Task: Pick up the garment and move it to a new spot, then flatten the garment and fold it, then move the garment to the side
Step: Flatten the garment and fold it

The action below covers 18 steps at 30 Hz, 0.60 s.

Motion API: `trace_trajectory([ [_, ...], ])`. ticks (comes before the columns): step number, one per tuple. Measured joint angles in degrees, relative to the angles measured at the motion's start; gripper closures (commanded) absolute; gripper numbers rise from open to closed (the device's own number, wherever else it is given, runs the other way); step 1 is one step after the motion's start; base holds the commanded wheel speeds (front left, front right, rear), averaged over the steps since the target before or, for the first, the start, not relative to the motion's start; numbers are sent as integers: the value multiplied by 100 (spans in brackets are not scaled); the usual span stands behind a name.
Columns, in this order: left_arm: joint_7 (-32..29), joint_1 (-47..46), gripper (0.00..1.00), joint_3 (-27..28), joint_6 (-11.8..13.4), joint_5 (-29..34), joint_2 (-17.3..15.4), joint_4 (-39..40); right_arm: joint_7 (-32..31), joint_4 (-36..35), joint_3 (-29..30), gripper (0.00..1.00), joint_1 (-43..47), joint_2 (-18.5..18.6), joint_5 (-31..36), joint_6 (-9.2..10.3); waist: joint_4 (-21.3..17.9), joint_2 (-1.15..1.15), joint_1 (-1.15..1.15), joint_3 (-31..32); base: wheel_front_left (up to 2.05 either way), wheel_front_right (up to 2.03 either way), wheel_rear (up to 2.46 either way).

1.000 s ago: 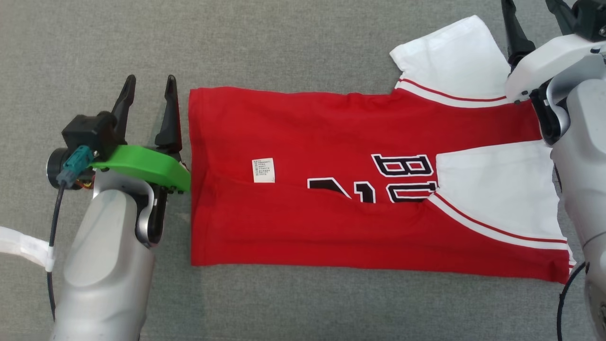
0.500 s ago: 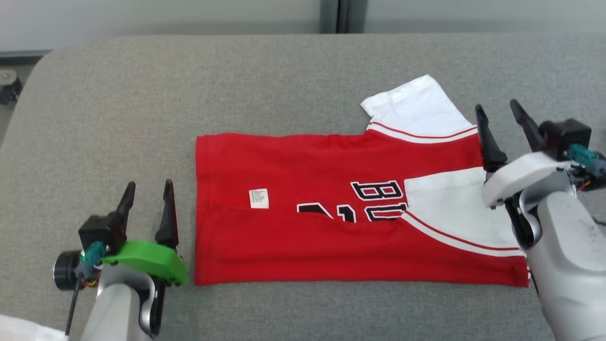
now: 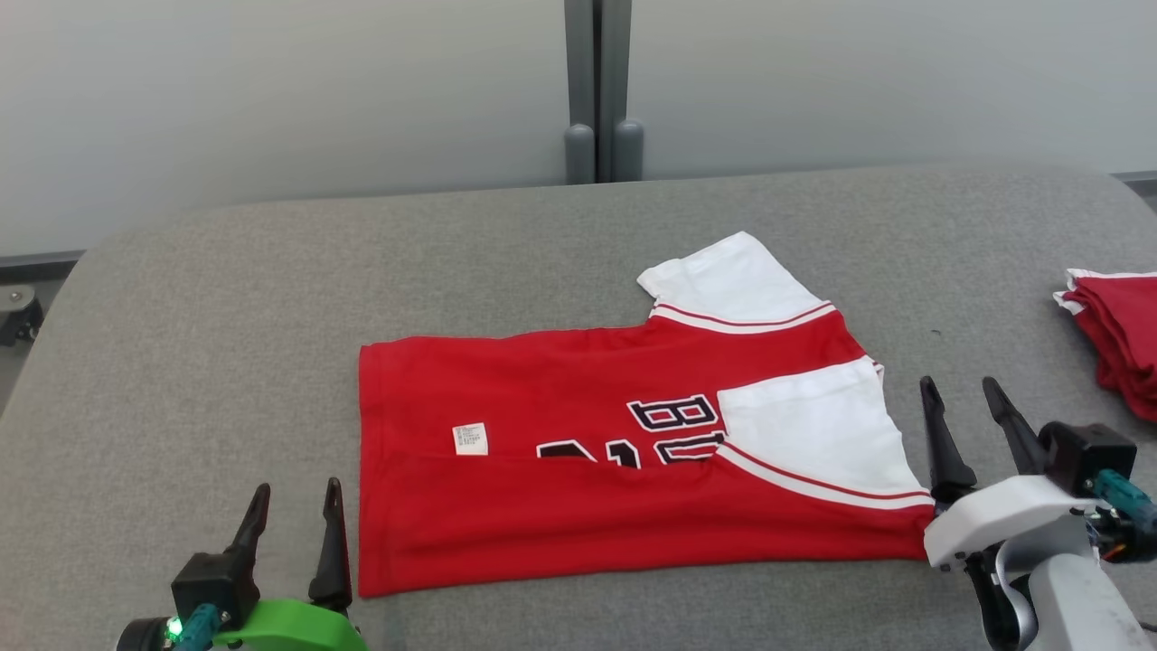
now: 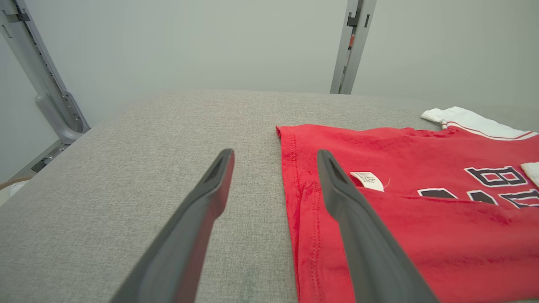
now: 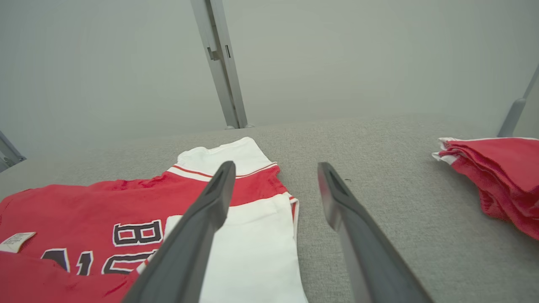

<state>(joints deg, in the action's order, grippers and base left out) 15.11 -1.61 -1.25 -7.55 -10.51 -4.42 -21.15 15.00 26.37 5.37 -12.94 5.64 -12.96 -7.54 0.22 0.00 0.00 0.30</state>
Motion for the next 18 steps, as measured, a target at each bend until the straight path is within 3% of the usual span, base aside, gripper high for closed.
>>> trace_trajectory([
  [6, 0, 185, 0, 73, 0, -5, 31, 98, 0, -201, 64, 0, 465, -153, 92, 1, -180, 0, 0, 68, 0, 0, 0],
  [18, 1, 98, 0, -26, 0, -23, 114, 44, 0, -241, -79, 0, 328, -237, 189, 1, -255, 0, 0, -92, 0, 0, 0],
])
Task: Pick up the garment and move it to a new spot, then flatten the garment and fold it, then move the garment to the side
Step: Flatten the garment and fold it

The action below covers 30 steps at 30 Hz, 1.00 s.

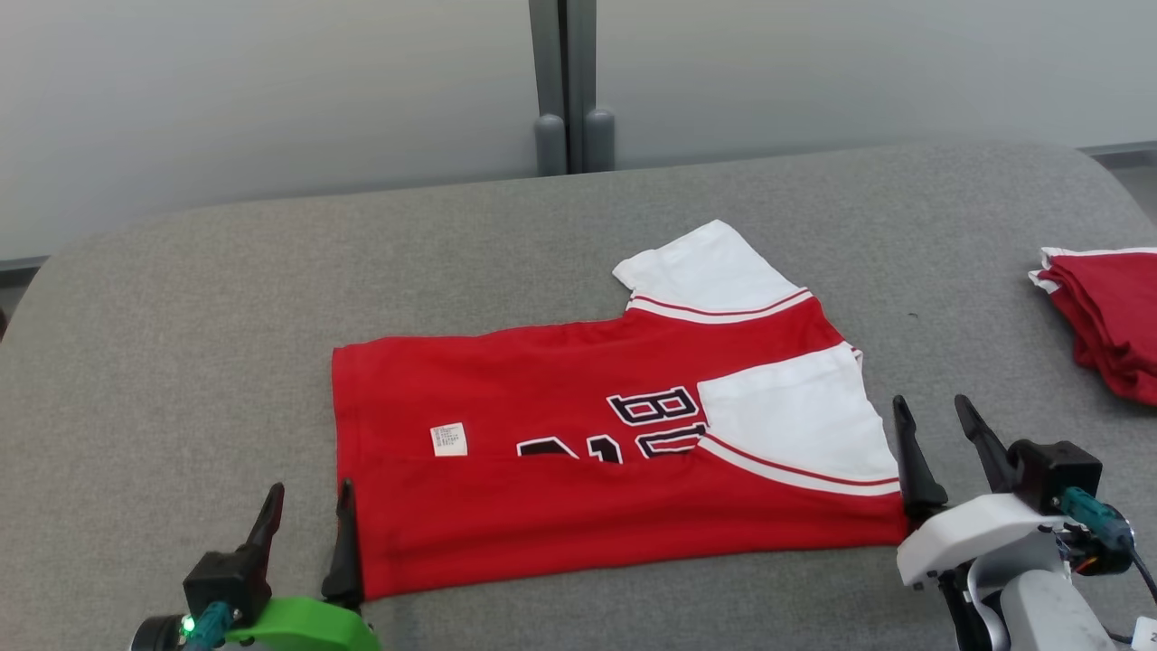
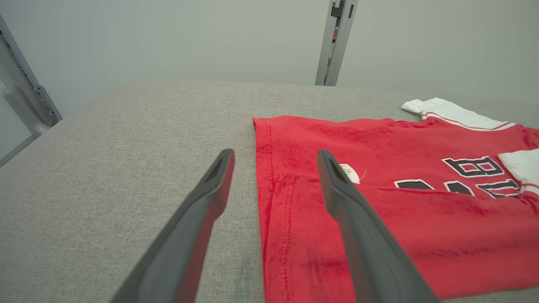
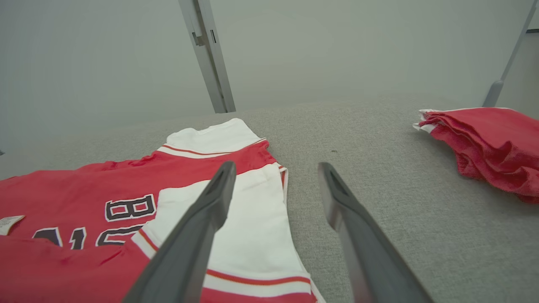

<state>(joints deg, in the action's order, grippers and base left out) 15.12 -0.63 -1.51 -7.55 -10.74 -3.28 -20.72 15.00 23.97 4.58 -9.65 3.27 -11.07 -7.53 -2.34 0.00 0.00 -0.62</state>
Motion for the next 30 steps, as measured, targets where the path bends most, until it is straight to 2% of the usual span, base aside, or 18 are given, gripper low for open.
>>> trace_trajectory([
  [4, -1, -409, 0, -123, 0, -20, -63, -121, 0, -49, -113, 0, -290, -18, 47, 0, 17, 0, 0, -177, 0, 0, 0],
  [8, 0, -1116, 0, -297, 0, -165, -279, -471, 0, -73, -196, 0, -759, -24, 175, 0, 32, 0, 0, -511, 0, 0, 0],
  [16, -1, -2646, 0, -818, -1, -556, -690, -1523, 0, -58, -333, 0, -1564, -37, 383, -1, 34, 0, 0, -1322, 0, 0, 0],
  [27, -24, -3938, 0, -1345, 0, -756, -878, -3092, 0, 167, -564, 0, -2379, -42, 565, -1, -4, 0, 0, -2170, 0, 0, 0],
  [28, -21, -3995, 7, -1381, 0, -781, -868, -3190, 0, 200, -580, 0, -2417, -41, 576, -1, -7, 0, 0, -2220, 0, 0, 0],
  [30, 8, -4137, 51, -1445, 0, -822, -861, -3370, 0, 263, -603, 0, -2509, -27, 609, -1, -4, 0, 0, -2301, 0, 0, 0],
])
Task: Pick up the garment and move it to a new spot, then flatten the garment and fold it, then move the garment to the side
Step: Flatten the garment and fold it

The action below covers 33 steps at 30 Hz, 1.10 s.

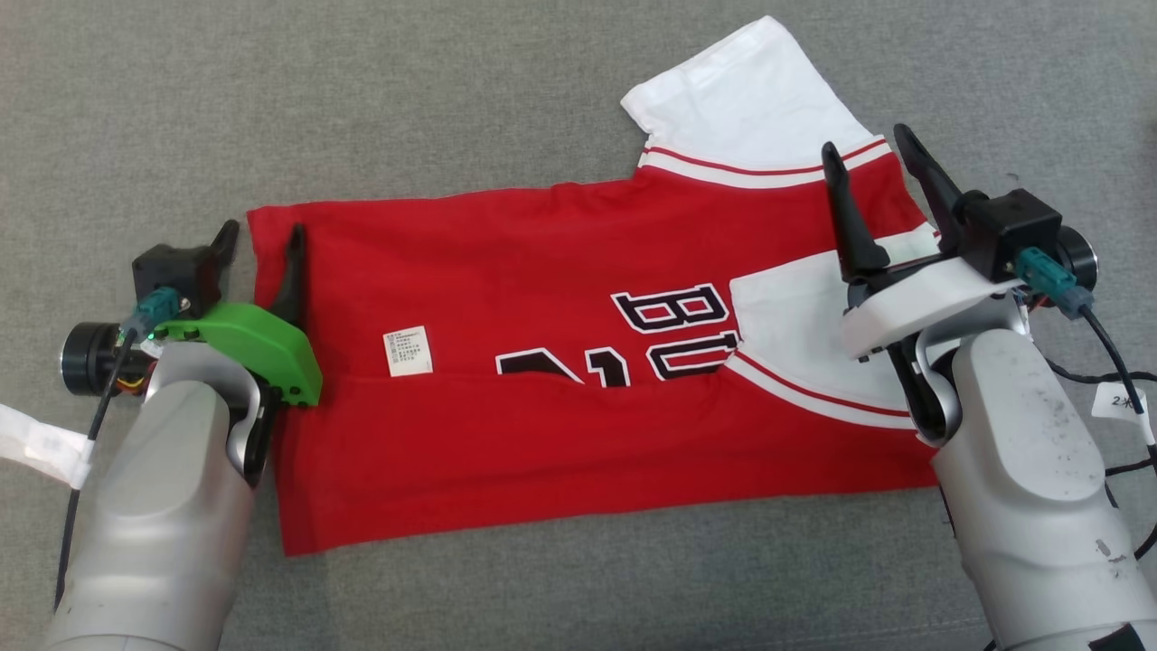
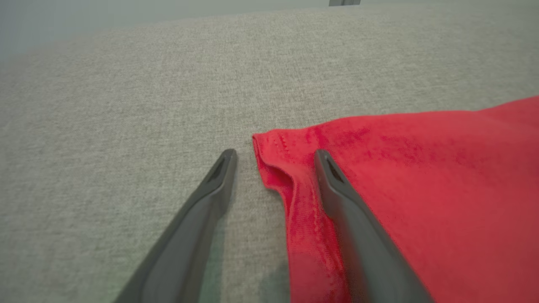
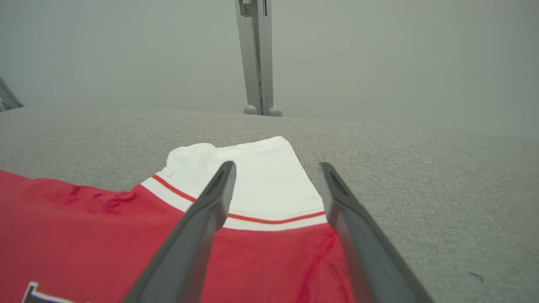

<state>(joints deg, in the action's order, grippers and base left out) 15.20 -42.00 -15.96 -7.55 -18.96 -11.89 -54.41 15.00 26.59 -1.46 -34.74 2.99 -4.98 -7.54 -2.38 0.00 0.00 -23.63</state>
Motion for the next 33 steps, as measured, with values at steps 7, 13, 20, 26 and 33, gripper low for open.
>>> trace_trajectory([
  [7, 19, -338, 87, -256, 0, -190, 78, -379, 0, 335, -146, 0, -436, 179, 99, 0, 125, 0, 0, -131, 0, 0, 0],
  [13, -2, -450, 100, -410, 0, -276, 103, -58, -83, 1054, -213, 0, -1109, 428, 133, 0, 300, 0, 0, -223, 0, 0, 0],
  [20, -8, -434, 100, -438, 0, -261, 232, 656, -623, 1881, -233, 0, -2027, 642, 148, 0, 593, 0, 0, -379, 0, 0, 0],
  [26, -7, -407, 100, -570, 0, -283, 397, 1020, -1078, 2554, 125, 0, -2631, 812, 268, 0, 891, 0, 0, -543, 0, 0, 0],
  [33, -7, -339, 100, -667, 0, -294, 438, 1251, -1483, 3137, 144, 51, -2922, 882, 397, 0, 1173, 0, 0, -718, 0, 0, 0],
])
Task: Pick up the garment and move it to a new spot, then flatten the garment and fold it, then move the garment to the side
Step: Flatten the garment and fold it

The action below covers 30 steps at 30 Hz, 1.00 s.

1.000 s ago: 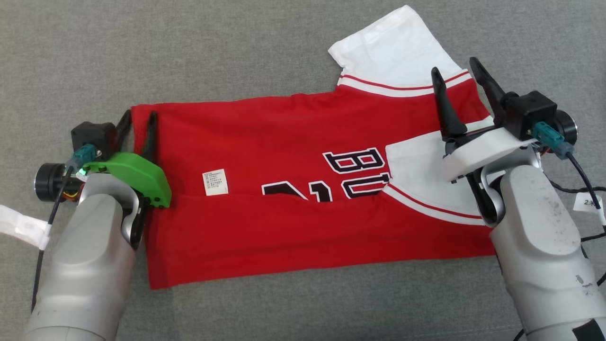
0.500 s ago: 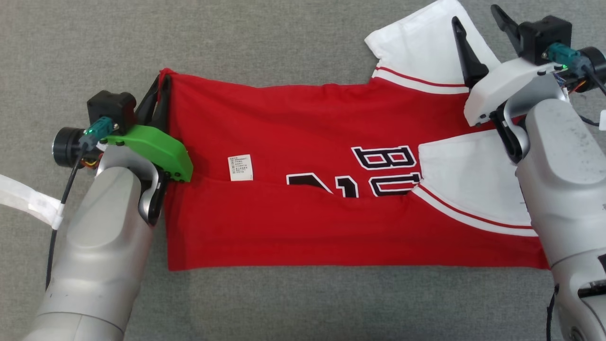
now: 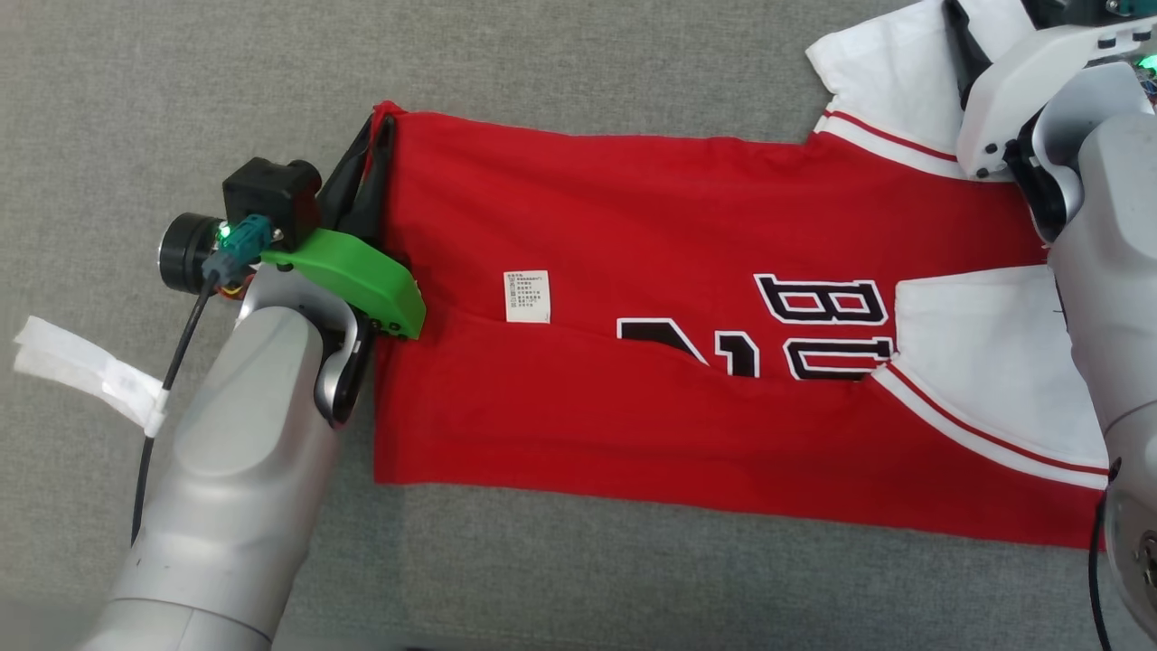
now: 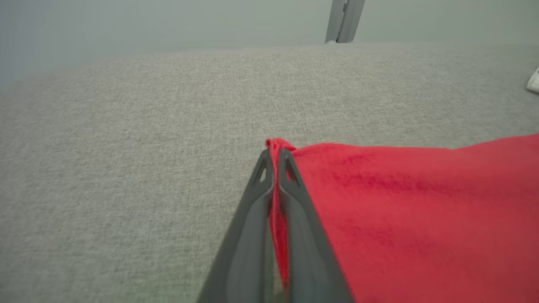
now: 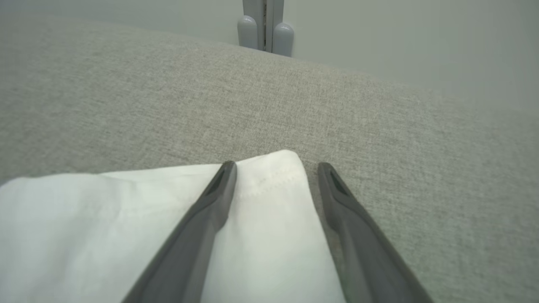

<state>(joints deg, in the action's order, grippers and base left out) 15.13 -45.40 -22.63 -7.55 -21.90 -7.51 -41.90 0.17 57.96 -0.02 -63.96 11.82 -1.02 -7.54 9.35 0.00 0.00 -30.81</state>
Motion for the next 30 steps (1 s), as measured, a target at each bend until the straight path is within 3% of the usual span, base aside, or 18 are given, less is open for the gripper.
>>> trace_trajectory([
  [1, -1, 19, 100, -1, 0, -10, 1, 19, -9, 36, 3, 100, -27, 12, -2, 1, 22, 0, 0, -18, 0, 0, 0],
  [6, -1, 77, 100, 53, 0, -25, -19, 155, 221, 135, 63, 100, -56, 19, -42, 0, 5, 0, 0, -11, 0, 0, 0],
  [10, -1, 181, 100, 247, 0, 60, -37, 410, 884, 75, 179, 100, -34, 12, 12, 0, -59, 0, 0, 62, 0, 0, 0],
  [13, -1, 325, 100, 447, 0, 165, -42, 676, 1336, -137, 359, 100, -41, -42, 68, 0, -106, 0, 0, 171, 0, 0, 0],
  [17, 0, 592, 100, 762, 0, 346, -43, 1048, 1463, -506, 686, 100, 15, -245, 11, 0, -181, 0, 0, 361, 0, 0, 0],
  [24, 0, 1435, 100, 1215, 0, 581, -109, 1460, 1483, -1802, 753, 100, 1150, -621, -436, 0, -432, 0, 0, 957, 0, 0, 0],
  [30, 0, 2174, 100, 1545, 0, 770, -74, 1432, 1483, -2315, 697, 100, 2214, -734, -918, 0, -648, 0, 0, 1460, 0, 0, 0],
])
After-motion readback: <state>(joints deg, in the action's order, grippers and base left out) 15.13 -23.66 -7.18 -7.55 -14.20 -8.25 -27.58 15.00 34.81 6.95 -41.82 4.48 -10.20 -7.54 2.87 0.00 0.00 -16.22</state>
